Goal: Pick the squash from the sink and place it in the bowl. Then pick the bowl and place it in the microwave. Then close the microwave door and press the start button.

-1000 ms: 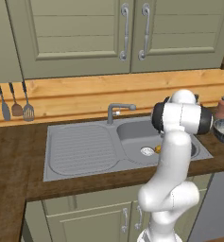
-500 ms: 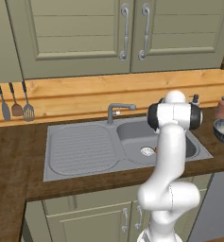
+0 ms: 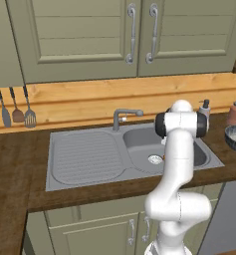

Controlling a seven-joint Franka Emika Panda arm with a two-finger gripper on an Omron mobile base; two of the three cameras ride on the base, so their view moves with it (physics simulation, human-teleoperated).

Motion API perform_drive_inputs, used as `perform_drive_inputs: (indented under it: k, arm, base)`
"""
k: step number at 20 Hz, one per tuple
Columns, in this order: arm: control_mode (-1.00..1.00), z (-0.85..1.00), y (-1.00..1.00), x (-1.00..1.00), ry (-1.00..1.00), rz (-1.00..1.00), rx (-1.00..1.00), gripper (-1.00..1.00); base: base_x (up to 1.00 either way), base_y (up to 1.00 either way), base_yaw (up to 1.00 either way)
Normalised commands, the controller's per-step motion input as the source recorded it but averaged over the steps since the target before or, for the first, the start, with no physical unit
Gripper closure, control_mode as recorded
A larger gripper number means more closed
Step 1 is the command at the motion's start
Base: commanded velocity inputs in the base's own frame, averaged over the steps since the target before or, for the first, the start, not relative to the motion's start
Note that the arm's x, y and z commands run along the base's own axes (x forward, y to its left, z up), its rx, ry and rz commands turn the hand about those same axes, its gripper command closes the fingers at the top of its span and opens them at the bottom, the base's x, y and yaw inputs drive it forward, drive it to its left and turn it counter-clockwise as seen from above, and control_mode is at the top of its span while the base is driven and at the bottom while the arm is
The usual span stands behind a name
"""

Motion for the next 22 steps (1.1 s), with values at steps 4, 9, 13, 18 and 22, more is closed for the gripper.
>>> perform_drive_inputs:
  k: [4, 9, 13, 18, 22]
  arm:
    - [-1.00, -0.39, 0.00, 0.20, 0.04, 0.00, 0.00, -1.00]
    - [-1.00, -0.33, 0.00, 0.46, 0.00, 0.00, 0.00, -1.00]
    - [-1.00, -0.28, 0.00, 0.25, 0.01, 0.00, 0.00, -1.00]
    - [-1.00, -0.29, -0.01, 0.00, 0.10, 0.00, 0.00, -1.00]
    - [-1.00, -0.19, 0.00, 0.00, 0.08, 0.00, 0.00, -1.00]
  base:
    - [0.00, 0.00, 0.00]
    - [0.00, 0.00, 0.00]
    - [0.00, 0.00, 0.00]
    - [0.00, 0.00, 0.00]
    - [0.00, 0.00, 0.00]
